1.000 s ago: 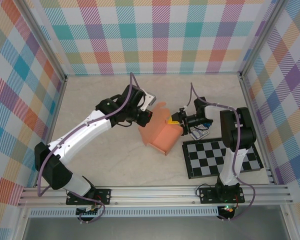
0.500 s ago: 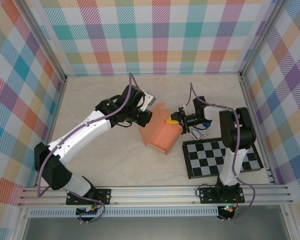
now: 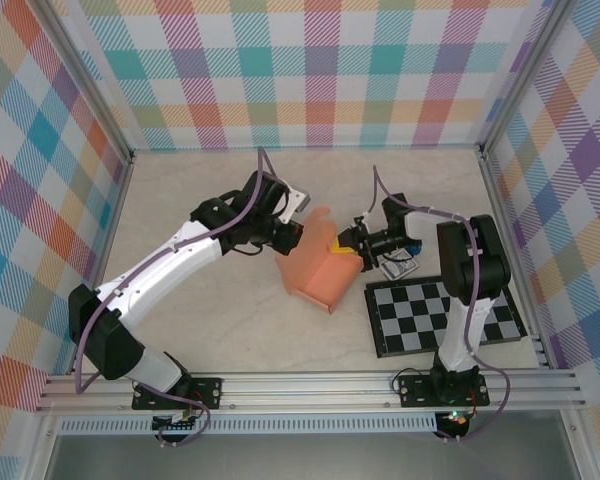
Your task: Fold the paper box
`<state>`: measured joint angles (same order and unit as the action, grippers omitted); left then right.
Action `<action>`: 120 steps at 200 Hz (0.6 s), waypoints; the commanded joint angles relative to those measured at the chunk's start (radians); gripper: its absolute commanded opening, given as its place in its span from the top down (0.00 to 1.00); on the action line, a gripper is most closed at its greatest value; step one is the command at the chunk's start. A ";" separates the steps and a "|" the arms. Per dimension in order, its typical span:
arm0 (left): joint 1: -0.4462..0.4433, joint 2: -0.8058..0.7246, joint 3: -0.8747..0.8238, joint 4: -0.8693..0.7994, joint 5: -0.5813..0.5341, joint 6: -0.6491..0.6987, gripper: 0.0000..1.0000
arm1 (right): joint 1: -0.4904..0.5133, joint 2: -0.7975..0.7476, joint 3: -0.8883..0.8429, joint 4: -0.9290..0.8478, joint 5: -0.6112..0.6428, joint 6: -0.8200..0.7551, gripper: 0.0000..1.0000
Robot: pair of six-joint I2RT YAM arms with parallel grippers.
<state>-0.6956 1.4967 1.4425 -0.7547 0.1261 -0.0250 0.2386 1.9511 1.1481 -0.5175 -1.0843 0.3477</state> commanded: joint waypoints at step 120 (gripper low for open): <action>0.012 0.069 0.045 -0.061 0.038 0.086 1.00 | 0.166 -0.520 -0.262 0.213 0.711 -0.698 0.39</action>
<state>-0.6949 1.5570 1.4574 -0.7944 0.1486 0.0467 0.3702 1.4464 0.9047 -0.3374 -0.5018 -0.1436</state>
